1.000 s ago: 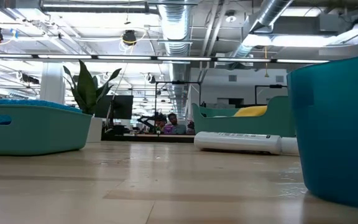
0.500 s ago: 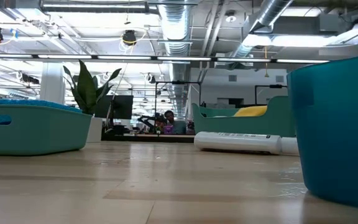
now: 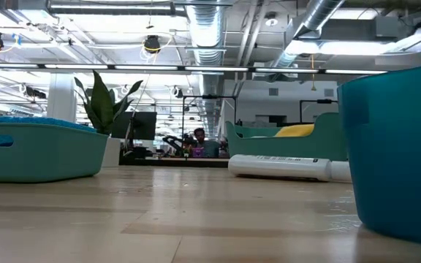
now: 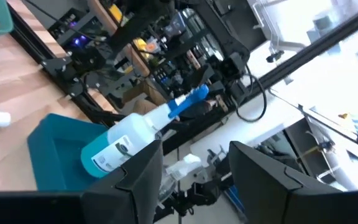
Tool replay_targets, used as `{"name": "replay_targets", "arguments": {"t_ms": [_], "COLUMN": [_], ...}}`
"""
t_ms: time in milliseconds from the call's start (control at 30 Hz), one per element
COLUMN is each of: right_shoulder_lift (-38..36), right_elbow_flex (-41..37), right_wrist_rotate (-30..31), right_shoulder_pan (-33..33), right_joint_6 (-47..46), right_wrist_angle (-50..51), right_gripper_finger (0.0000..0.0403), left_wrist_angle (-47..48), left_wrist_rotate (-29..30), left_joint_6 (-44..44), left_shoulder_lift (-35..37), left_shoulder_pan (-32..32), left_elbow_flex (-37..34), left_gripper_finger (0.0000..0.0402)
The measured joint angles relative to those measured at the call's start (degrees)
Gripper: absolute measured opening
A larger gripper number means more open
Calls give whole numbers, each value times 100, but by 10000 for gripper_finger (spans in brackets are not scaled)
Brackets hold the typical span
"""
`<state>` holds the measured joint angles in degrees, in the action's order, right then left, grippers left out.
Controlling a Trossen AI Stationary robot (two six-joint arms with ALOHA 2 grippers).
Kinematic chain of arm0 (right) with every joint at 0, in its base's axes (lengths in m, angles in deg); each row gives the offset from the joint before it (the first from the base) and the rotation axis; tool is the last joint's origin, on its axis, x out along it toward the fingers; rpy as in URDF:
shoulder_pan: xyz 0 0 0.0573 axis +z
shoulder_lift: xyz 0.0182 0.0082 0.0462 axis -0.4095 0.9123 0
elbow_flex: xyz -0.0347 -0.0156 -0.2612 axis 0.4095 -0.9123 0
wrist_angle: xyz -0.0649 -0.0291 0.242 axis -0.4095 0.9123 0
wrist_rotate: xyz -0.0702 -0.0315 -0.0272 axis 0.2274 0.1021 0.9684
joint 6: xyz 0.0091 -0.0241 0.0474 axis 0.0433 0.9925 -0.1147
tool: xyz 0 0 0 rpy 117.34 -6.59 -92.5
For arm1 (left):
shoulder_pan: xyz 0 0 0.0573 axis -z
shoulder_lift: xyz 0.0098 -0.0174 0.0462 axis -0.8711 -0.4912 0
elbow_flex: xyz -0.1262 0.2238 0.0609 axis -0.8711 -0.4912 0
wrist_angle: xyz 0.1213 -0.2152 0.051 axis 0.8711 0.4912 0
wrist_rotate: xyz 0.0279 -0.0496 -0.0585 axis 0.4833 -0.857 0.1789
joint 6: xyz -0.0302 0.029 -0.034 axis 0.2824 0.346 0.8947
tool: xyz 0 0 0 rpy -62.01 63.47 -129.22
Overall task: Pick & Place Kitchen Items
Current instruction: Put the blue spray bottle into the blue bin
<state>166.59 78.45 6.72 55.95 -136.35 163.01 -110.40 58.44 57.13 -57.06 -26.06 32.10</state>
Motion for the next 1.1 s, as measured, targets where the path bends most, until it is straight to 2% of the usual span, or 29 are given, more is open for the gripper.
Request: {"name": "replay_targets", "arguments": {"t_ms": [233, 533, 1100], "right_shoulder_lift": [-4, -27, -25], "right_elbow_flex": [-319, -344, -344], "right_wrist_rotate": [39, 34, 0], "right_shoulder_pan": [6, 6, -244], "right_joint_6": [-178, -531, -466], "right_wrist_angle": [-4, -30, -294], "right_gripper_finger": [21, 21, 21], "left_wrist_angle": [-67, -74, -68], "left_wrist_rotate": [175, 174, -204], "left_joint_6": [0, 0, -44], "left_shoulder_lift": [2, 2, 2], "left_shoulder_pan": [-92, -313, -369], "left_elbow_flex": [0, 0, -1], "left_gripper_finger": [182, 182, 182]}}
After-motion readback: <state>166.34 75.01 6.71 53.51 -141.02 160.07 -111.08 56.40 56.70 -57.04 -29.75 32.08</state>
